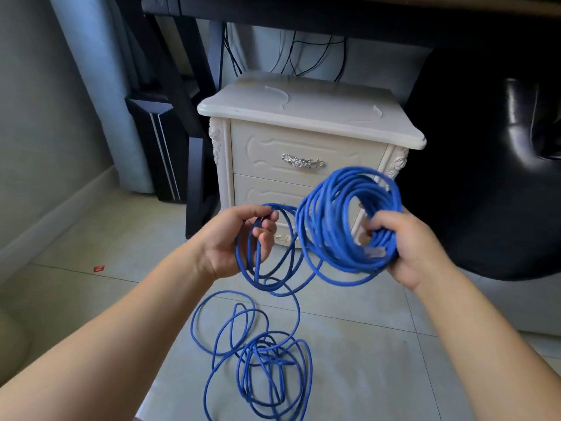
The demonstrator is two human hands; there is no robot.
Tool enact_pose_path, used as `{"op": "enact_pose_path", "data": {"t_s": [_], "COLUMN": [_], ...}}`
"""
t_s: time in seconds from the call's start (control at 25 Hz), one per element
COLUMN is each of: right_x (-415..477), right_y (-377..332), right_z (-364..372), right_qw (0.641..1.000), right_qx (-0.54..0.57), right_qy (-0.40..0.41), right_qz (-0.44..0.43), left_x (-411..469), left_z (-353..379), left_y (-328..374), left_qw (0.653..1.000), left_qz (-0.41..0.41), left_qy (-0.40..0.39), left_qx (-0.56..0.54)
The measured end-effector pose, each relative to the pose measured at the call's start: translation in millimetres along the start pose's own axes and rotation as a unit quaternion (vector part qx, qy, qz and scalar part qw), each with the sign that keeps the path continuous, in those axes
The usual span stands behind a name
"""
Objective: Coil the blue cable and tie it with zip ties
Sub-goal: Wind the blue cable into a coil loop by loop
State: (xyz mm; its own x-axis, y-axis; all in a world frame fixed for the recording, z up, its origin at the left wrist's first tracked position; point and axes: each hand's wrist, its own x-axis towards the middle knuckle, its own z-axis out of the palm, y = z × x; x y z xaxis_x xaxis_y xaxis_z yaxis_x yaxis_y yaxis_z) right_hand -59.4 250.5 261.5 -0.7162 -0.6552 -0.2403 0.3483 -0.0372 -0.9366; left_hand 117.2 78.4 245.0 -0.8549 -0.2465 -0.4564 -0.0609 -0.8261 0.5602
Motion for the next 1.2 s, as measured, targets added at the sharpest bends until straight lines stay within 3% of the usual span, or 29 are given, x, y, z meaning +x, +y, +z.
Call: {"op": "enact_pose_path", "data": {"t_s": [0.16,0.24,0.48,0.64,0.76,0.84,0.96,1.08,1.2], "right_x": [-7.8,-8.1,-6.4,4.0,7.3,4.1,-0.4,-4.4,-7.3], "right_y": [9.5,9.8,0.7,6.0,5.7,11.0,21.7,19.8,14.4], "right_z": [5.7,5.0,0.2,-9.4,-12.4,-3.5,10.2,15.3,16.5], "right_qw": [0.967,0.958,0.973,0.997,0.995,0.996,0.972,0.939,0.911], "right_qx": [-0.242,-0.277,-0.225,-0.031,0.010,-0.048,-0.235,-0.336,-0.398], "right_qy": [0.003,0.002,0.024,0.018,-0.004,-0.007,0.015,0.027,0.034], "right_qz": [-0.075,-0.066,-0.048,0.068,0.098,0.070,-0.017,-0.068,-0.104], "left_x": [-3.2,-3.8,-9.3,-13.0,-15.5,-15.4,-13.7,-11.6,-13.4], "left_z": [-1.8,-2.8,2.3,-0.8,-0.1,3.6,9.2,9.3,9.8], "left_y": [2.3,4.1,3.1,8.1,7.4,4.8,1.8,-2.4,-6.0], "left_qw": [0.999,1.000,0.996,0.994,0.996,0.999,0.997,0.990,0.951], "left_qz": [0.001,0.016,0.056,0.054,0.045,0.026,0.021,0.080,0.171], "left_qy": [-0.036,-0.011,0.010,-0.001,-0.008,-0.034,-0.079,-0.056,-0.026], "left_qx": [-0.034,0.002,0.073,0.095,0.072,0.026,-0.005,0.099,0.256]}}
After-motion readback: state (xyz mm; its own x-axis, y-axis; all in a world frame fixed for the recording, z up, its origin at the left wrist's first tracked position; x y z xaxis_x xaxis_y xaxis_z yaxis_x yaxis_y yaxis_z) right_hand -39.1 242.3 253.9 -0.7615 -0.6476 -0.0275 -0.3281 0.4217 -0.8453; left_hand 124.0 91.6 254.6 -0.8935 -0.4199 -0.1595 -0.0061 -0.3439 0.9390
